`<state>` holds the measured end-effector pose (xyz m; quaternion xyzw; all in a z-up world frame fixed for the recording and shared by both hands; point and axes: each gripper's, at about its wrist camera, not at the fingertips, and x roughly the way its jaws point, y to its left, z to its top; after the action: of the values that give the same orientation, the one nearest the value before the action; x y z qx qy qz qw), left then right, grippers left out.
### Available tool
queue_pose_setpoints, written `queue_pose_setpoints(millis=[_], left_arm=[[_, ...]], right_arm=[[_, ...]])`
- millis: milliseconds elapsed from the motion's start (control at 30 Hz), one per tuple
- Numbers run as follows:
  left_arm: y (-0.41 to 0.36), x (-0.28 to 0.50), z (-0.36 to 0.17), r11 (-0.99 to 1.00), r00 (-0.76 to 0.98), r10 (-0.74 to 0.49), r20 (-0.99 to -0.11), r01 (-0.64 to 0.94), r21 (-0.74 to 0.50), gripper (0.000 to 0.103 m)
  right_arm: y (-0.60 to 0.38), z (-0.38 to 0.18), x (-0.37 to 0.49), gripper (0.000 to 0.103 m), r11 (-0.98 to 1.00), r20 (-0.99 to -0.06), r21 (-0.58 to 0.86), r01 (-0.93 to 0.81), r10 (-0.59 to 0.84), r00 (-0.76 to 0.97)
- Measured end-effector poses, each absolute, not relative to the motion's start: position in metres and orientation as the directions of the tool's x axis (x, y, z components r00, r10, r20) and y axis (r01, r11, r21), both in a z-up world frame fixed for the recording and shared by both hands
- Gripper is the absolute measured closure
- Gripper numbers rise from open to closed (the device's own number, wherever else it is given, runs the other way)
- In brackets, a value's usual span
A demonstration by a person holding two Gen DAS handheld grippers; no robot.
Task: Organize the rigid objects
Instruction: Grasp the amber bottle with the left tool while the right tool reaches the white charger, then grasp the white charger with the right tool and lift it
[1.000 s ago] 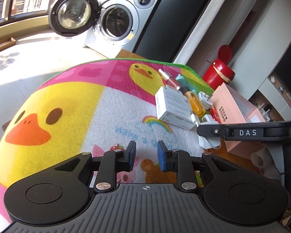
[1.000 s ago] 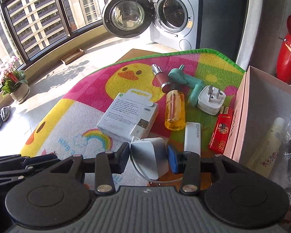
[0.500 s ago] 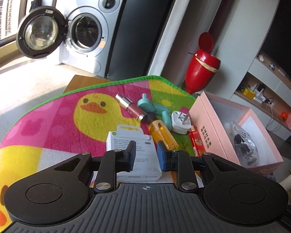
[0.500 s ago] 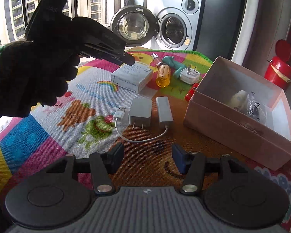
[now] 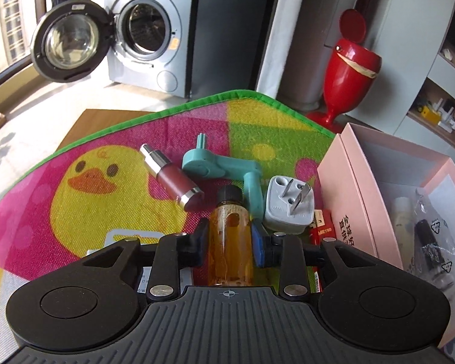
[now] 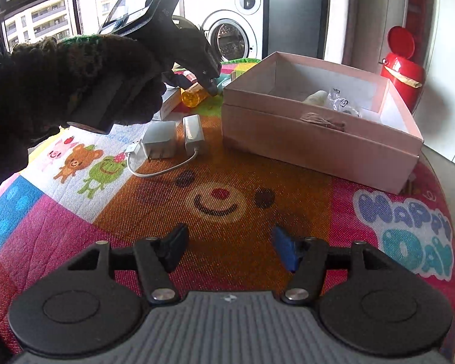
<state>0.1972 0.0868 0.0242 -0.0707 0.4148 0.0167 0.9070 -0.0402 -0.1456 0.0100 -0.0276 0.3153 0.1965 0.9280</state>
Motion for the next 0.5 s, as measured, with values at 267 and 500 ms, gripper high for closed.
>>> queue_pose_setpoints(millis=[267, 500], left_arm=[[0.089, 0.123, 0.025, 0.987, 0.649, -0.150, -0.745, 0.061, -0.145, 0.071], [0.113, 0.037, 0.021, 0.960, 0.650, -0.251, -0.717, 0.072, -0.271, 0.071]], right_arm=[[-0.143, 0.011, -0.037, 0.037, 0.923, -0.598, 0.085, -0.376, 0.349, 0.722], [-0.123, 0.020, -0.031, 0.037, 0.901, -0.611, 0.109, -0.420, 0.394, 0.687]])
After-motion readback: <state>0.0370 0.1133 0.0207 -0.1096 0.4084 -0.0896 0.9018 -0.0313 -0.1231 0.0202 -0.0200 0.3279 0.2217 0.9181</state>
